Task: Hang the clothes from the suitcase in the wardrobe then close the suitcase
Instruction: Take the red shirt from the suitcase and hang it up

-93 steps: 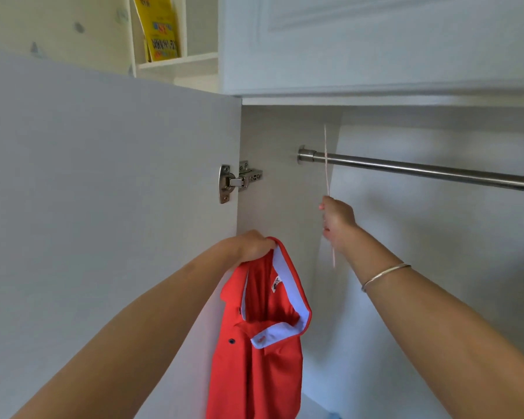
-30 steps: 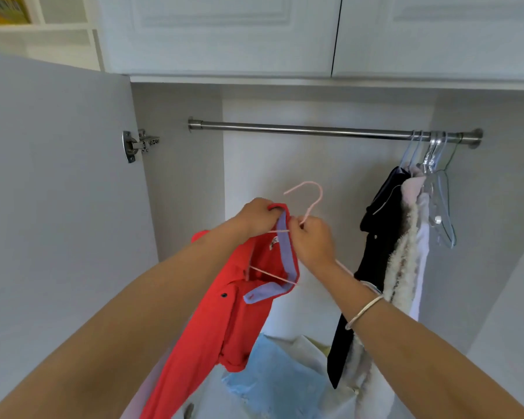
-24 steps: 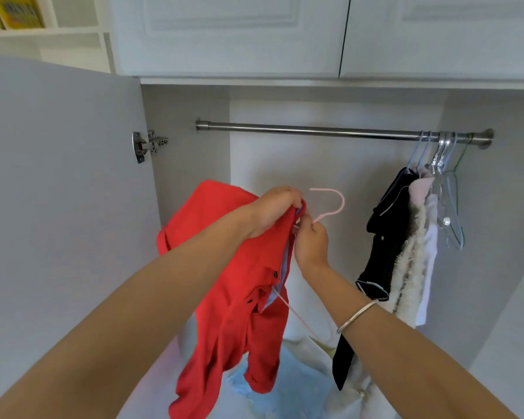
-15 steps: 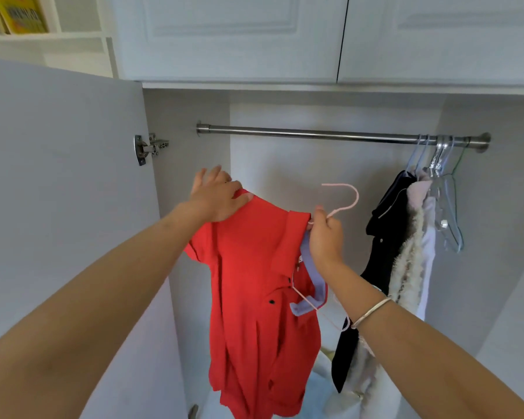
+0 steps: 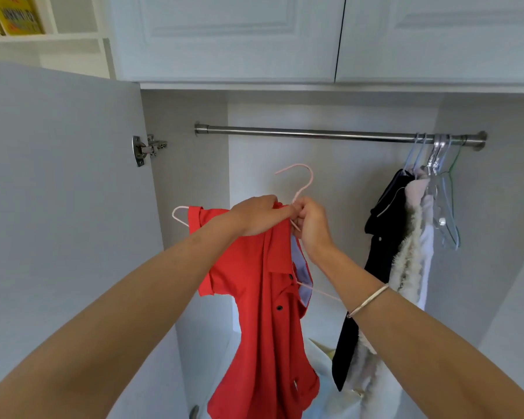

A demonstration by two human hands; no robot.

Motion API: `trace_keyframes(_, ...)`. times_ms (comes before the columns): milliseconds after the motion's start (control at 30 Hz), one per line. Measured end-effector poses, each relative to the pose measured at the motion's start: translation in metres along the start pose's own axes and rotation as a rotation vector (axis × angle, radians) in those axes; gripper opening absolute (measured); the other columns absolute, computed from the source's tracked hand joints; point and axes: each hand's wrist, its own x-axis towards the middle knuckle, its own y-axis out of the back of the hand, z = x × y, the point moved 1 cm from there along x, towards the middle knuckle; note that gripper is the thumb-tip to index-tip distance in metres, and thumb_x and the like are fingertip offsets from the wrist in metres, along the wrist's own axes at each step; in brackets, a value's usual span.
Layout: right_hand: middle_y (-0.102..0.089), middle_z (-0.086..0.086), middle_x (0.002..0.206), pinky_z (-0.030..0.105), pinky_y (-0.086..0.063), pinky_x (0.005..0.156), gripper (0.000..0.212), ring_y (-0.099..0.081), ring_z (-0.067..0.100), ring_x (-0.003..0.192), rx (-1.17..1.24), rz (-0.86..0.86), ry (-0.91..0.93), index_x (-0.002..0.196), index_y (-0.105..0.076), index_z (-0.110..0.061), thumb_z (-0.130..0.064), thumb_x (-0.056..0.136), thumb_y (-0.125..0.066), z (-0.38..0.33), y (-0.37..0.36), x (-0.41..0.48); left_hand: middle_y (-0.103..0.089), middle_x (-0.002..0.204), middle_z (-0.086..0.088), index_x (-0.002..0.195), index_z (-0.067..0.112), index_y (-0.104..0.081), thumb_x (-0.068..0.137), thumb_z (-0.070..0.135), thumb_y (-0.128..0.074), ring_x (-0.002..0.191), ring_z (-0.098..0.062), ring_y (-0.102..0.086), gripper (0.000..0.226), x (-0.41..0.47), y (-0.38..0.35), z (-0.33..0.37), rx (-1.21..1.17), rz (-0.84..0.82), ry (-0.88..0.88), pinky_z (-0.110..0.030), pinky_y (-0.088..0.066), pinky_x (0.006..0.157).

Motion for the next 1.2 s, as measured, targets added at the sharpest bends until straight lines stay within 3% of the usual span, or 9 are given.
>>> trace_keyframes(167, -0.066, 0.001, 0.072, 0.016, -0.044, 0.058, 0.035, -0.059, 0.01, 0.061, -0.125, -0.194, -0.065, 0.081, -0.067, -0.005, -0.017, 0.075, -0.034, -0.009, 0.019, 0.003, -0.055, 0.087, -0.001, 0.067, 0.023, -0.041, 0.082, 0.06, -0.053, 0.081, -0.025, -0.049, 0.042, 0.001, -0.001, -0.013, 0.157, 0.142, 0.081, -0.032, -0.035, 0.068)
trace_keyframes(300, -0.065, 0.009, 0.082, 0.017, -0.044, 0.071, 0.029, -0.06, 0.022, 0.079, -0.337, 0.15, -0.096, 0.077, -0.069, -0.012, -0.003, 0.087, -0.043, 0.024, 0.065, 0.025, -0.059, 0.087, -0.006, 0.065, 0.019, -0.044, 0.086, 0.042, -0.05, 0.08, -0.028, -0.051, 0.032, 0.002, 0.004, -0.029, 0.069, 0.247, 0.157, -0.031, -0.035, 0.067)
trace_keyframes(367, -0.063, 0.016, 0.106, 0.03, -0.042, 0.083, 0.028, -0.057, 0.029, 0.098, -0.491, 0.352, -0.204, 0.099, -0.068, -0.005, -0.006, 0.093, -0.041, 0.043, 0.09, 0.027, -0.056, 0.083, -0.005, 0.074, 0.015, -0.048, 0.088, 0.037, -0.048, 0.08, -0.028, -0.051, 0.026, 0.001, 0.008, -0.034, -0.031, 0.289, 0.21, -0.031, -0.035, 0.068)
trace_keyframes(433, -0.056, 0.016, 0.124, 0.033, -0.041, 0.086, 0.031, -0.054, 0.033, 0.11, -0.558, 0.37, -0.385, 0.116, -0.057, 0.004, -0.009, 0.097, -0.036, 0.063, 0.105, 0.027, -0.053, 0.078, -0.003, 0.078, 0.013, -0.047, 0.091, 0.033, -0.045, 0.081, -0.028, -0.05, 0.024, 0.003, 0.01, -0.034, -0.13, 0.303, 0.22, -0.032, -0.034, 0.068)
trace_keyframes(567, -0.054, 0.011, 0.087, 0.027, -0.04, 0.061, 0.008, -0.053, 0.02, 0.067, -0.402, 0.119, -0.6, 0.094, -0.05, -0.011, -0.011, 0.097, -0.043, 0.081, 0.093, 0.01, -0.06, 0.088, -0.008, 0.086, 0.008, -0.053, 0.09, 0.029, -0.045, 0.088, -0.031, -0.055, 0.023, 0.007, 0.012, -0.018, -0.276, 0.319, 0.145, -0.038, -0.043, 0.076)
trace_keyframes(733, -0.056, 0.004, 0.114, 0.033, -0.047, 0.083, 0.028, -0.056, 0.026, 0.105, -0.227, -0.134, -0.482, 0.121, -0.049, -0.012, -0.028, 0.097, -0.051, 0.086, 0.055, 0.009, -0.066, 0.101, -0.015, 0.1, -0.001, -0.061, 0.081, 0.033, -0.045, 0.095, -0.032, -0.059, 0.042, 0.004, 0.016, 0.007, -0.463, 0.333, 0.042, -0.048, -0.047, 0.087)
trace_keyframes(867, -0.069, 0.01, 0.109, 0.028, -0.058, 0.063, 0.028, -0.069, 0.019, 0.084, 0.005, -0.167, -0.44, 0.121, -0.06, -0.008, -0.021, 0.097, -0.05, 0.081, 0.047, 0.016, -0.063, 0.093, -0.012, 0.095, 0.0, -0.057, 0.089, 0.025, -0.045, 0.088, -0.03, -0.056, 0.028, 0.0, 0.021, 0.001, -0.383, 0.356, 0.037, -0.041, -0.043, 0.077)
trace_keyframes(1000, -0.073, 0.011, 0.095, 0.036, -0.058, 0.077, 0.026, -0.071, 0.021, 0.079, 0.085, -0.165, -0.525, 0.106, -0.066, -0.006, -0.021, 0.098, -0.047, 0.074, 0.055, 0.017, -0.056, 0.084, -0.009, 0.078, 0.01, -0.048, 0.091, 0.025, -0.048, 0.085, -0.032, -0.053, 0.02, 0.001, 0.025, -0.027, -0.279, 0.402, 0.132, -0.033, -0.035, 0.068)
trace_keyframes(1200, -0.068, 0.018, 0.108, 0.038, -0.058, 0.076, 0.028, -0.069, 0.027, 0.085, 0.216, -0.166, -0.666, 0.109, -0.066, -0.003, -0.017, 0.093, -0.048, 0.055, 0.079, 0.015, -0.063, 0.098, -0.003, 0.099, 0.011, -0.061, 0.086, 0.051, -0.059, 0.094, -0.025, -0.057, 0.042, -0.003, 0.021, -0.059, -0.263, 0.317, 0.225, -0.033, -0.043, 0.079)
